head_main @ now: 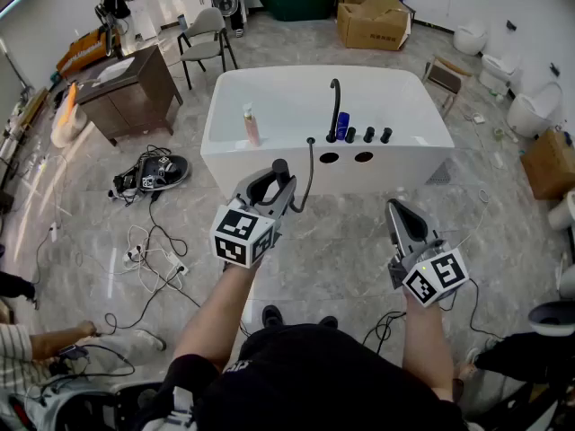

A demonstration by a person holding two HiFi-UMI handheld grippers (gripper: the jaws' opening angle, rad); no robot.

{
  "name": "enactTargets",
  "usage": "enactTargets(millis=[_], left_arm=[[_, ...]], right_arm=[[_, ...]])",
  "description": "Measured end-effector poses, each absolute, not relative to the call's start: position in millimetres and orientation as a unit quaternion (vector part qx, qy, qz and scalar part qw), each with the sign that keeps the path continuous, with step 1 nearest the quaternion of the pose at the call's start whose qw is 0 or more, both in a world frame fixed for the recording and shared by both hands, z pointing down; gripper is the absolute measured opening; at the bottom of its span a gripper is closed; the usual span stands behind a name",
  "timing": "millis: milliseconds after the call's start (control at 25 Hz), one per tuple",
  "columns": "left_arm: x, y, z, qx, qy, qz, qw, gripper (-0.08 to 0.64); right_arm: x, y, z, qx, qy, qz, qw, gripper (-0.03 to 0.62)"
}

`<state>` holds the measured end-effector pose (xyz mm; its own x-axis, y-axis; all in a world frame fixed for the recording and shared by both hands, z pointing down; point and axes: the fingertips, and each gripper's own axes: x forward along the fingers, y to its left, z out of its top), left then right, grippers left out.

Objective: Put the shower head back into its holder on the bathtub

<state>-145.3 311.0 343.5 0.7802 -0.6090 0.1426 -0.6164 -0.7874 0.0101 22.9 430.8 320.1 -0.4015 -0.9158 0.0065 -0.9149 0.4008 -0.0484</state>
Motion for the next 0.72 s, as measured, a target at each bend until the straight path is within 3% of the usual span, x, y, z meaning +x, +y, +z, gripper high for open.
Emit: enactTargets(millis=[440, 720], left_arm=[[-141, 303, 353, 0.939, -0.333, 0.077, 0.047, 0.140], [-98, 284, 253, 0.949, -0.309, 0.040, -0.052, 0.140]], right_arm=[[31, 438, 333, -0.549, 0.835, -0.036, 0.005, 0.011], [56, 445, 330, -0.549, 0.835, -0.042, 0.020, 0.012]])
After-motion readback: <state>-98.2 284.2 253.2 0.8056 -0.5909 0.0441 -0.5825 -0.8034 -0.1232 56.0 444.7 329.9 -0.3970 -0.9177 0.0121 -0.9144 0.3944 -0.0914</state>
